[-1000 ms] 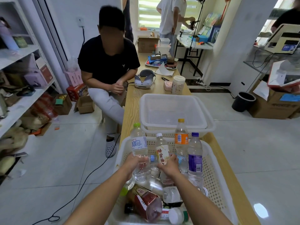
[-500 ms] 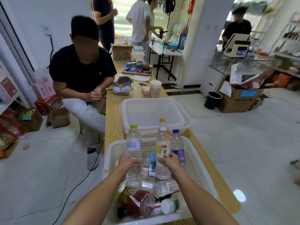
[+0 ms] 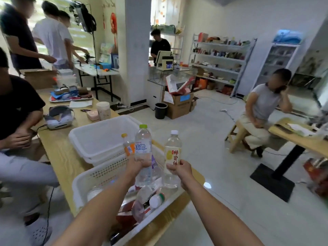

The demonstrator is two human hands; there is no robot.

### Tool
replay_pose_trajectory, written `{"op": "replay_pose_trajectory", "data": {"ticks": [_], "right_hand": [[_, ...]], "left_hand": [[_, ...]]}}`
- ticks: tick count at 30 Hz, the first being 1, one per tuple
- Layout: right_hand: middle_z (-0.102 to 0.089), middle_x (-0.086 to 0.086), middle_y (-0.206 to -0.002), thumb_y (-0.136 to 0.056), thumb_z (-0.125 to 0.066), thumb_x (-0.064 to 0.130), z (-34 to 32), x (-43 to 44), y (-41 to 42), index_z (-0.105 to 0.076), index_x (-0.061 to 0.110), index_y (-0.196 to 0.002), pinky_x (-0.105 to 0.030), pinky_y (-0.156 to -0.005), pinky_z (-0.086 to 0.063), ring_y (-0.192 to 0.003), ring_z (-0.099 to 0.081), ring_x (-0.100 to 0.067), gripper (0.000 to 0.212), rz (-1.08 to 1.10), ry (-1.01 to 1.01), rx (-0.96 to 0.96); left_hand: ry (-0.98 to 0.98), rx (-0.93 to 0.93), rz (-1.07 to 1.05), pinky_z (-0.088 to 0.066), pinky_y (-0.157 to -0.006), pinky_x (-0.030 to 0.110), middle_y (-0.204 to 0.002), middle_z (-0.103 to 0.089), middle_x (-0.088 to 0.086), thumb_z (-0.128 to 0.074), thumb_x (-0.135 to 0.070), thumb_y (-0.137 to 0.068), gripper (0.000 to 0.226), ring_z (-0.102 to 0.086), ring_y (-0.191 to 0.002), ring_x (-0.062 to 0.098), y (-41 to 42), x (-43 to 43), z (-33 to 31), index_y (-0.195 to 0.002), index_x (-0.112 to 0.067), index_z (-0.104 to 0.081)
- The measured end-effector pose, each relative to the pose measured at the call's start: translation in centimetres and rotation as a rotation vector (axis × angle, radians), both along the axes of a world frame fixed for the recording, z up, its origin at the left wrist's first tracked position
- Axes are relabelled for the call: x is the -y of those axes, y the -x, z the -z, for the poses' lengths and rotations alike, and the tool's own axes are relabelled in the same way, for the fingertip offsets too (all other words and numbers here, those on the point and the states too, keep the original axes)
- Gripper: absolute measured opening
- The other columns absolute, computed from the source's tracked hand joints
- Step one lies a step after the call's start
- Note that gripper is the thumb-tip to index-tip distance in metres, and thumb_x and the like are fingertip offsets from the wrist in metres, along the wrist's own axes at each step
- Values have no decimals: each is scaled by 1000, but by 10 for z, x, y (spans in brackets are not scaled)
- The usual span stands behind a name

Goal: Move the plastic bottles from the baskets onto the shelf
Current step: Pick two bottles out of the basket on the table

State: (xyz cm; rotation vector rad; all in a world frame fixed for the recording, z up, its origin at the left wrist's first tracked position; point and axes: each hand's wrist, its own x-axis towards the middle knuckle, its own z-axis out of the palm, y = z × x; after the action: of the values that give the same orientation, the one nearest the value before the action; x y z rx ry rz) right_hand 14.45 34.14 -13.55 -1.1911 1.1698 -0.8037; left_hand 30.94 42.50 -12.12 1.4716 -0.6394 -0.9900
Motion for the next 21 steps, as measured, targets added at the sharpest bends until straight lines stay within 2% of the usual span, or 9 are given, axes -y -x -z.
{"op": "replay_pose_trajectory", "data": {"ticks": [4, 7, 9, 12, 14, 16, 17, 19, 21], "right_hand": [[-71, -7, -90, -74, -77, -1, -19, -17, 62, -67, 5, -97, -20, -57, -50, -73, -67, -13, 27, 164, 31, 27], [-71, -7, -89, -74, -76, -3, -31, -33, 116, -66, 2, -101, -18, -58, -50, -73, -66, -13, 29, 296, 47, 60], [-70, -5, -86, -74, -75, -4, -37, -45, 156, -66, 2, -100, -17, -58, -51, -73, -66, -12, 28, 387, 66, 79], [-71, -3, -87, -74, -77, -3, -46, -69, 220, -66, 7, -95, -17, -60, -52, -76, -67, -12, 25, 515, 86, 86], [-71, -1, -85, -73, -78, -3, -50, -89, 263, -66, 10, -91, -16, -59, -51, -76, -67, -11, 25, 610, 101, 86], [-71, -1, -85, -73, -78, -2, -55, -113, 307, -65, 12, -89, -16, -59, -50, -77, -67, -11, 25, 702, 119, 68], [-71, -1, -86, -73, -78, -1, -58, -127, 328, -65, 12, -89, -15, -57, -50, -77, -67, -11, 25, 746, 129, 56], [-71, -4, -90, -73, -78, -1, -63, -155, 371, -65, 11, -93, -13, -55, -49, -77, -66, -11, 26, 830, 150, 38], [-71, -5, -93, -74, -78, 0, -70, -186, 412, -65, 11, -95, -14, -57, -48, -79, -66, -11, 27, 914, 165, 16]], "left_hand": [[35, -24, 172, -55, -87, 44, -97, -71, 21, -71, 11, -74, 30, -67, -92, 33, 55, 9, -15, -103, 3, -66], [48, 11, 309, -55, -82, 37, -91, -71, 18, -73, 8, -73, 26, -67, -86, 29, 103, 15, -25, -98, 3, -68], [70, 17, 415, -55, -73, 27, -86, -73, 13, -71, 9, -73, 25, -69, -80, 24, 139, 16, -32, -95, -2, -71], [105, 32, 555, -50, -56, 11, -72, -74, -1, -69, 12, -73, 27, -68, -64, 7, 198, 17, -41, -94, -4, -70], [99, 27, 639, -55, -68, 17, -77, -75, 1, -70, 11, -73, 27, -71, -73, 12, 239, 13, -47, -95, -4, -70], [84, 19, 734, -54, -91, 36, -96, -74, 14, -72, 10, -73, 36, -70, -92, 26, 283, 7, -53, -108, 2, -65], [79, 12, 777, -51, -96, 42, -102, -72, 18, -72, 9, -72, 42, -69, -97, 30, 306, 1, -57, -112, 3, -63], [91, 8, 854, -49, -98, 45, -106, -71, 19, -73, 8, -72, 43, -67, -101, 33, 353, -10, -63, -113, 3, -63], [114, 5, 930, -52, -90, 38, -105, -71, 18, -73, 7, -72, 40, -67, -98, 32, 402, -25, -67, -111, 0, -65]]}}
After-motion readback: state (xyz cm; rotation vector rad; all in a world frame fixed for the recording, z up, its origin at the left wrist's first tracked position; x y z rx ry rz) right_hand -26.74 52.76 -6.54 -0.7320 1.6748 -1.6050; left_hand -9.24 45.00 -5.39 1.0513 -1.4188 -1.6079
